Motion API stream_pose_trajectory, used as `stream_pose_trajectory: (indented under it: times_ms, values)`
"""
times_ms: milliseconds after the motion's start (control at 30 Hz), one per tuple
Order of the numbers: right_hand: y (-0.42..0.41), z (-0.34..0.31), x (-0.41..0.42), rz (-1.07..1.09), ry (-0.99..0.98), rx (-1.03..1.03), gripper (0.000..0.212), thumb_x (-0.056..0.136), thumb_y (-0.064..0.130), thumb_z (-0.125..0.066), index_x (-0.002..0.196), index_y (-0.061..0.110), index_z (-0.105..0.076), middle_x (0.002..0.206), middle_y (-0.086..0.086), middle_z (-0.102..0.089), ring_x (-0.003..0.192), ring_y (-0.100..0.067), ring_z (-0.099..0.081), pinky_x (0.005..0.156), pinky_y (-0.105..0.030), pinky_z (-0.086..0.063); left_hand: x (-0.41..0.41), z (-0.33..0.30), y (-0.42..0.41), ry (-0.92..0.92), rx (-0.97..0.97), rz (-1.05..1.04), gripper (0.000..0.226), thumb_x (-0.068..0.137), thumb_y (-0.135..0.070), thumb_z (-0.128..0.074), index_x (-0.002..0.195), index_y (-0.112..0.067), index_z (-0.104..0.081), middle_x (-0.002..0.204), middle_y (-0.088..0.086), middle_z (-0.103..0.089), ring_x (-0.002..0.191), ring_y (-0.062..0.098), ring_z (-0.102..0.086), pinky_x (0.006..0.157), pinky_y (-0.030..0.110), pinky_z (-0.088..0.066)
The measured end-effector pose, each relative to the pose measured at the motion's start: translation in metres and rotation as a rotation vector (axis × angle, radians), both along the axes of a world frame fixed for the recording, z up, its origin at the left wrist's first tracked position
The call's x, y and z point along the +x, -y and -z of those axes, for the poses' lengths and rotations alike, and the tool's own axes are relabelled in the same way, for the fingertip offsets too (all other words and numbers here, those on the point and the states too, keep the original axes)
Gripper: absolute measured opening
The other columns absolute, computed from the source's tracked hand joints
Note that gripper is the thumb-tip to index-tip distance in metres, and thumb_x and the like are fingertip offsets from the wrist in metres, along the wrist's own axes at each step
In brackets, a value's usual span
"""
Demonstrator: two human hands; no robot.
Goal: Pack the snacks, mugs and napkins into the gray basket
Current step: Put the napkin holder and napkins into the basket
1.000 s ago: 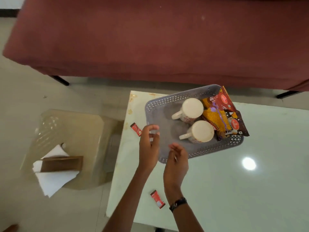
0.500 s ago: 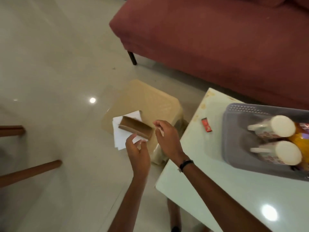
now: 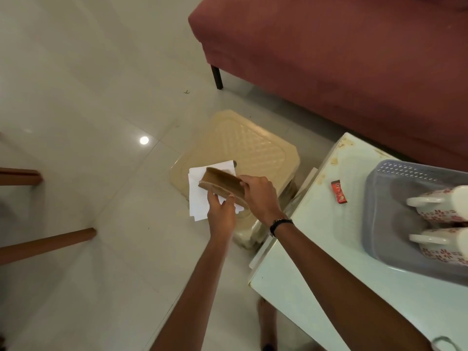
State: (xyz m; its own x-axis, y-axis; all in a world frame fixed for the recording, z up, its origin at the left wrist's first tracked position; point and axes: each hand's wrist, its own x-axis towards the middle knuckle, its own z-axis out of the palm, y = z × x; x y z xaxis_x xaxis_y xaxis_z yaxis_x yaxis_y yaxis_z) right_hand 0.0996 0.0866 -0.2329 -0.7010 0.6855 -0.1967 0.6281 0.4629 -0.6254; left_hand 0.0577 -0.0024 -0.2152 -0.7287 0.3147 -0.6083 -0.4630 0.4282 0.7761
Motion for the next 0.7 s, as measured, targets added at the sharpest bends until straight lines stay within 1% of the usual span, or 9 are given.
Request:
stream_pose_trajectory:
  times_ms: [67,133,233,300,400,500,600,667,700]
  values:
    - [0.001,-0.002,0.008,0.027,-0.054,0.003,0.031,0.097,0.012,-0.039,0.111,0.014,-0.067,0.091,-0.01,-0.072,0.082,-0.028,-0.064,0.071,-0.032,-0.05,0.005,-0.007,-0.002,-0.059,0.012,0.046,0.059,0.093,-0.019,-0.051,0.144,-0.03,-0.025,0.123,-0.011,-0.043,0.112,0.01,-0.044,0.105,0.04,-0.042]
    - [0.002,-0.005,0.02,0.081,-0.122,-0.008,0.029,0.098,0.014,-0.04,0.107,0.014,-0.067,0.088,-0.008,-0.072,0.078,-0.026,-0.065,0.07,-0.032,-0.052,0.015,-0.017,-0.005,-0.126,0.014,0.097,0.058,0.093,-0.022,-0.05,0.144,-0.033,-0.024,0.127,-0.013,-0.045,0.116,0.011,-0.047,0.103,0.037,-0.043]
    - [0.005,-0.017,0.041,0.159,-0.219,-0.036,0.024,0.097,0.016,-0.044,0.099,0.011,-0.068,0.084,-0.007,-0.073,0.074,-0.024,-0.066,0.07,-0.033,-0.056,0.035,-0.032,-0.014,-0.214,-0.003,0.153,0.058,0.094,-0.024,-0.049,0.145,-0.03,-0.021,0.14,-0.002,-0.046,0.125,0.02,-0.05,0.104,0.034,-0.042]
    - [0.006,-0.028,0.058,0.218,-0.284,-0.038,0.023,0.095,0.019,-0.048,0.103,0.011,-0.068,0.084,-0.007,-0.073,0.072,-0.023,-0.067,0.07,-0.035,-0.058,0.052,-0.042,-0.022,-0.31,-0.028,0.206,0.058,0.095,-0.022,-0.047,0.146,-0.026,-0.02,0.144,0.0,-0.044,0.128,0.021,-0.047,0.1,0.029,-0.04]
    - [0.003,-0.043,0.098,0.354,-0.316,0.028,0.026,0.094,0.018,-0.052,0.115,0.01,-0.066,0.089,-0.008,-0.075,0.073,-0.022,-0.068,0.071,-0.027,-0.055,0.085,-0.054,-0.038,-0.455,-0.026,0.349,0.056,0.097,-0.021,-0.045,0.147,-0.023,-0.02,0.146,0.001,-0.044,0.129,0.021,-0.048,0.104,0.033,-0.042]
    - [-0.007,-0.055,0.155,0.538,-0.332,0.108,0.023,0.093,0.011,-0.055,0.112,0.009,-0.069,0.085,-0.008,-0.075,0.068,-0.021,-0.067,0.066,-0.026,-0.053,0.13,-0.06,-0.056,-0.487,0.021,0.529,0.056,0.097,-0.027,-0.044,0.147,-0.023,-0.02,0.141,0.0,-0.051,0.125,0.016,-0.052,0.104,0.033,-0.045]
    - [-0.022,-0.06,0.217,0.674,-0.293,0.206,0.016,0.092,0.008,-0.057,0.098,0.004,-0.071,0.069,-0.01,-0.07,0.054,-0.019,-0.059,0.054,-0.036,-0.055,0.181,-0.059,-0.078,-0.462,0.11,0.713,0.055,0.096,-0.032,-0.043,0.147,-0.025,-0.022,0.137,-0.001,-0.055,0.122,0.012,-0.055,0.103,0.031,-0.047]
    - [-0.033,-0.06,0.253,0.74,-0.26,0.292,0.013,0.09,0.006,-0.059,0.092,0.001,-0.071,0.065,-0.01,-0.068,0.053,-0.017,-0.058,0.052,-0.033,-0.056,0.214,-0.055,-0.095,-0.43,0.157,0.83,0.059,0.095,-0.036,-0.042,0.148,-0.028,-0.016,0.145,-0.002,-0.046,0.13,0.014,-0.048,0.108,0.033,-0.042]
    - [-0.039,-0.057,0.267,0.769,-0.238,0.328,0.012,0.089,0.005,-0.061,0.092,0.0,-0.071,0.066,-0.011,-0.069,0.054,-0.018,-0.059,0.056,-0.028,-0.055,0.228,-0.052,-0.103,-0.41,0.186,0.875,0.061,0.094,-0.037,-0.042,0.148,-0.029,-0.014,0.149,-0.004,-0.041,0.134,0.014,-0.042,0.111,0.035,-0.039]
